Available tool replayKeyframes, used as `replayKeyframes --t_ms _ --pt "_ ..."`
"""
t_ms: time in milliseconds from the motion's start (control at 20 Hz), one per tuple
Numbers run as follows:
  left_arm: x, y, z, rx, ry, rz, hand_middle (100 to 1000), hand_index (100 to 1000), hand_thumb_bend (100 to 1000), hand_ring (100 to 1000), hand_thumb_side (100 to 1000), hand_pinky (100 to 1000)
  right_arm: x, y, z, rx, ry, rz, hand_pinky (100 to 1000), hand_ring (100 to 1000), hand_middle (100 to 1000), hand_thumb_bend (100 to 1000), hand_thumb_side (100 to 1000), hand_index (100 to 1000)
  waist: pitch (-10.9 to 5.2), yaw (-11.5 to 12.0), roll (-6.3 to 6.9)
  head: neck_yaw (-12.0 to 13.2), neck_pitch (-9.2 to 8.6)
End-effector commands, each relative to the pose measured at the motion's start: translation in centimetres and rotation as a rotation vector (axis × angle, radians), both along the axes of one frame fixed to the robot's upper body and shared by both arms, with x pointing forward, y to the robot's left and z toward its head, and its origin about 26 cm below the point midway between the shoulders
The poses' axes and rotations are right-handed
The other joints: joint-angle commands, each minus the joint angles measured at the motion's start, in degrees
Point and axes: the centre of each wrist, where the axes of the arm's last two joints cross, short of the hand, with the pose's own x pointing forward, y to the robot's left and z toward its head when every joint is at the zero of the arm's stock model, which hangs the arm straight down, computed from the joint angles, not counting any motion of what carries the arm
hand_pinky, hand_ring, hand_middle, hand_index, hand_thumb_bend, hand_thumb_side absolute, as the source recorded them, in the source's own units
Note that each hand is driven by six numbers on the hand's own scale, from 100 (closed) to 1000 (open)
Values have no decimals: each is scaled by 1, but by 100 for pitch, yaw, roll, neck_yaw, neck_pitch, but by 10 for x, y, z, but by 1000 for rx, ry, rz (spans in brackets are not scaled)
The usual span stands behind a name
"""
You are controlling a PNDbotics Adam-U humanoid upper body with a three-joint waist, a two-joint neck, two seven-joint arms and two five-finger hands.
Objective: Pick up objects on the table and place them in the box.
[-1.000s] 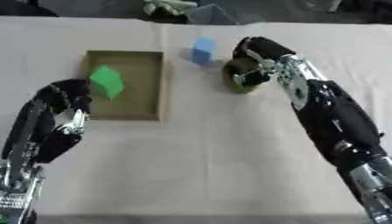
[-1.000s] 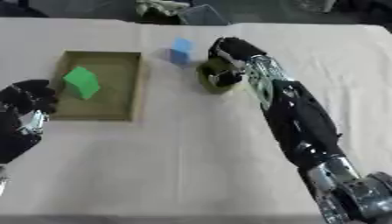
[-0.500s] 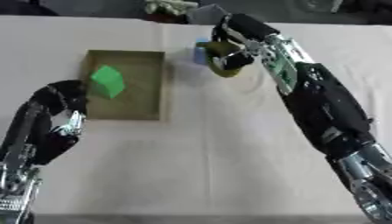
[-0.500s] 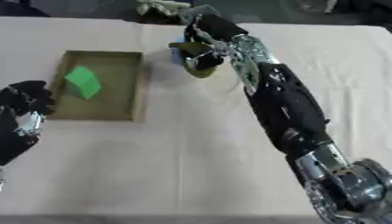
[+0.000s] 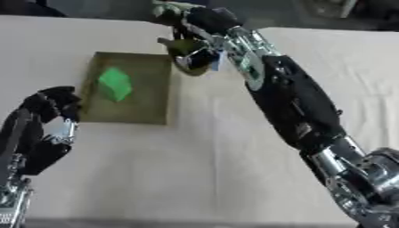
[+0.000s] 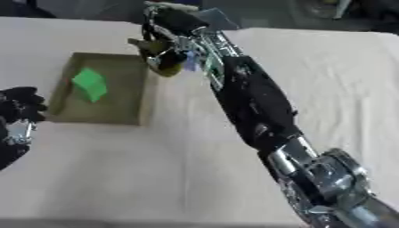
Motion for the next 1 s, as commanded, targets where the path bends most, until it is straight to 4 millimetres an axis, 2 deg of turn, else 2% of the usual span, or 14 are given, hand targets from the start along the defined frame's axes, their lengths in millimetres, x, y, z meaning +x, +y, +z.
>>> replayKeyframes --t_ms 50,250,350,450,500,550,600,650,700,750,850,1000 --pt "1 -3 11 2 -37 -23 600 775 100 616 362 550 -3 17 7 -29 -23 29 724 619 240 100 208 386 -70 67 45 -93 -89" --pt "2 -5 12 -1 -42 -35 600 775 100 616 361 549 -10 35 -7 -55 -22 61 733 654 324 100 209 469 -43 179 61 -190 -98" --pt "2 -6 13 -2 -43 -38 599 775 100 615 361 549 -13 41 -11 -55 -40 66 743 681 438 100 208 579 -34 221 66 -221 -103" --pt "2 -6 13 -3 -43 -38 599 775 100 615 361 549 -15 44 -14 -42 -60 63 746 686 460 100 207 606 -29 246 67 -241 -113" --pt "2 -6 13 -4 -43 -38 599 775 100 615 361 550 -16 45 -15 -25 -73 61 756 711 552 100 205 747 -27 255 68 -243 -113" --pt "2 -6 13 -5 -43 -38 599 775 100 615 361 550 -16 46 -16 -9 -86 58 764 730 605 100 205 832 -25 260 68 -240 -110" --pt "2 -6 13 -5 -43 -38 599 775 100 615 361 550 -17 46 -16 1 -98 55 782 763 702 100 203 925 -25 260 67 -236 -107" --pt "2 -6 13 -5 -43 -37 599 775 100 615 361 550 -17 47 -17 7 -106 54 782 763 702 100 203 925 -26 257 65 -234 -103" --pt "2 -6 13 -5 -42 -37 599 775 100 615 361 550 -18 48 -17 13 -111 53 799 796 786 100 238 971 -27 253 63 -233 -102" --pt "2 -5 13 -6 -42 -36 598 775 100 614 361 550 -18 48 -17 22 -115 52 803 803 802 100 202 978 -28 247 60 -232 -100" --pt "2 -5 12 -8 -42 -33 597 775 100 613 361 549 -19 48 -17 42 -117 51 845 853 874 100 201 985 -29 239 58 -221 -95" --pt "2 -5 12 -10 -42 -31 596 775 100 613 362 549 -19 48 -18 63 -73 53 883 897 916 100 199 992 -29 227 61 -216 -97"
